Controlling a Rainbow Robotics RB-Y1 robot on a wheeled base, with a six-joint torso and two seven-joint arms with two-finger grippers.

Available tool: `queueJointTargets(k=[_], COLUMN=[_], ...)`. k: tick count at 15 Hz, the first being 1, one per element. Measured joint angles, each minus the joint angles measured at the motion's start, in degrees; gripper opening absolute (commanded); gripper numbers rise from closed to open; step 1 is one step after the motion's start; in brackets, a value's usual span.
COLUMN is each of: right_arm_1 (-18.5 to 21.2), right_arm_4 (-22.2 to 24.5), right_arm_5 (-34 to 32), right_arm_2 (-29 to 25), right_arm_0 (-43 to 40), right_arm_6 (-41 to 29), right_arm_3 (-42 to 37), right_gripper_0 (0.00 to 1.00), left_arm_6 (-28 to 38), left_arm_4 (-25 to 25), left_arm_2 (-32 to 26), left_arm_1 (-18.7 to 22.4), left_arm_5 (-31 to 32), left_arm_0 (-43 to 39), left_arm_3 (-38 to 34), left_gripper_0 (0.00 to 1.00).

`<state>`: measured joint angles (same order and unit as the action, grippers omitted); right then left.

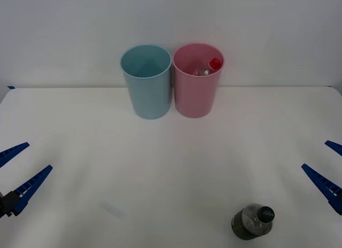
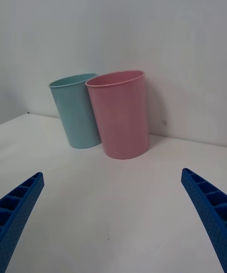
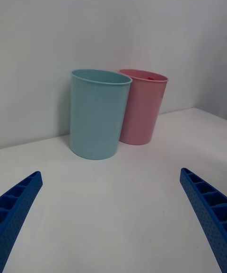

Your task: Grasp the object on the table and drop it into the matching bin: aluminum can to the light blue bin, PET bottle to the pink bin.

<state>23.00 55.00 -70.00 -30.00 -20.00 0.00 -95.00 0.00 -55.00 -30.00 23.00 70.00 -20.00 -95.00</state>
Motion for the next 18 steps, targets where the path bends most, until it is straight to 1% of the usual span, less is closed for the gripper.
queueJointTargets(k=[3,5,12,18], right_arm_1=[0.0,-0.2,3.4,7.8], right_arm_4=[0.0,0.8,0.2,0.2], right_arm_5=[0.0,-0.5,-3.8,-7.8], right_arm_2=[0.0,-0.2,0.1,1.4], right_arm_0=[0.0,-1.5,-3.1,-5.2], right_arm_6=[0.0,-0.1,0.2,1.9], right_arm_3=[0.0,1.0,0.9,0.9], right_gripper_0=[1.0,1.0,1.0,1.0], left_arm_6=[0.0,0.0,0.0,0.0], left_arm_4=[0.0,0.0,0.0,0.0], left_arm_2=[0.0,0.0,0.0,0.0], left_arm_1=[0.0,0.0,0.0,0.0], left_arm_5=[0.0,0.0,0.0,0.0], left_arm_0=[0.0,0.0,0.0,0.0], left_arm_3=[0.0,0.0,0.0,0.0], left_gripper_0=[1.0,1.0,1.0,1.0])
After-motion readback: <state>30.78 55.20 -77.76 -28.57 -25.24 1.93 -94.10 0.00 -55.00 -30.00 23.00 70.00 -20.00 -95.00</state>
